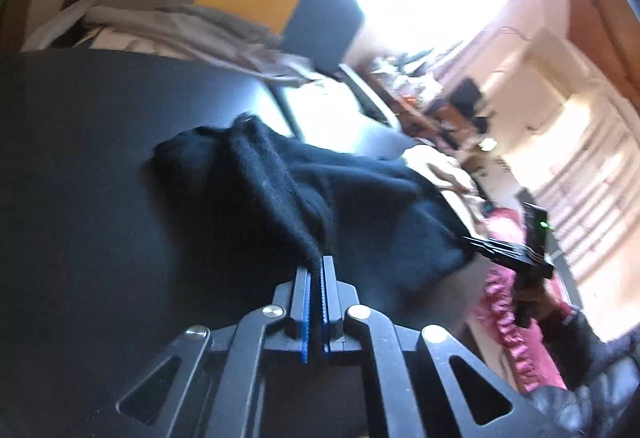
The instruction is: Fold clothes
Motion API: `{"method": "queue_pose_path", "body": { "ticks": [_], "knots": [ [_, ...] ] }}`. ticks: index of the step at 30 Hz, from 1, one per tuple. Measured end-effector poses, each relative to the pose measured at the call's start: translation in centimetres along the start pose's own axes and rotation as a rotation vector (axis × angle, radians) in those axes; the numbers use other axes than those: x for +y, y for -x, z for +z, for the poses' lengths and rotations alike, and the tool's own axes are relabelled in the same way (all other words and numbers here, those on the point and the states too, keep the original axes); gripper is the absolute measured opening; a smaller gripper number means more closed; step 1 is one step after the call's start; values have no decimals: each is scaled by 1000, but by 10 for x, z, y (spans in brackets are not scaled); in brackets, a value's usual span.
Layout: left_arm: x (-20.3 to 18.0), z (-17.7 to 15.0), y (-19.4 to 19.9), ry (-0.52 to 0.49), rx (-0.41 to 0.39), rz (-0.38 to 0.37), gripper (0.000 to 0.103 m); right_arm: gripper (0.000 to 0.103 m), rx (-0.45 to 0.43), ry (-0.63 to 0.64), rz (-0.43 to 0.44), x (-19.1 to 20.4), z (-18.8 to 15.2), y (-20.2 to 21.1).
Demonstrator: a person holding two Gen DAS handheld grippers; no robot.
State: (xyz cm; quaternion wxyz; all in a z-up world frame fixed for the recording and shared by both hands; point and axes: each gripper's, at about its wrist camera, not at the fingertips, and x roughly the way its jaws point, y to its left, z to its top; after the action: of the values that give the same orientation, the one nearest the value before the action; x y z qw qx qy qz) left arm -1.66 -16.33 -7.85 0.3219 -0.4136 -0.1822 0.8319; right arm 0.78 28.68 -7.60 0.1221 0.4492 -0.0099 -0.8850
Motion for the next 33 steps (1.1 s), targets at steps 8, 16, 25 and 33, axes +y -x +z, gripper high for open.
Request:
{"method": "queue_pose_path", "body": {
  "ticks": [8,16,25,33],
  "knots": [
    [42,-39,-25,125,127,162,5,3,107,-75,-44,-22,-47,-7],
    [20,-29,6,99,52,251,13,38,81,-35,-157,-24,-33,14],
    [-29,42,-51,-63,-89,224,18,65,-154,90,-6,50,51,-10],
    [4,31,-103,-1,10,360,20,71,-111,81,-34,50,88,-76]
  ]
}}
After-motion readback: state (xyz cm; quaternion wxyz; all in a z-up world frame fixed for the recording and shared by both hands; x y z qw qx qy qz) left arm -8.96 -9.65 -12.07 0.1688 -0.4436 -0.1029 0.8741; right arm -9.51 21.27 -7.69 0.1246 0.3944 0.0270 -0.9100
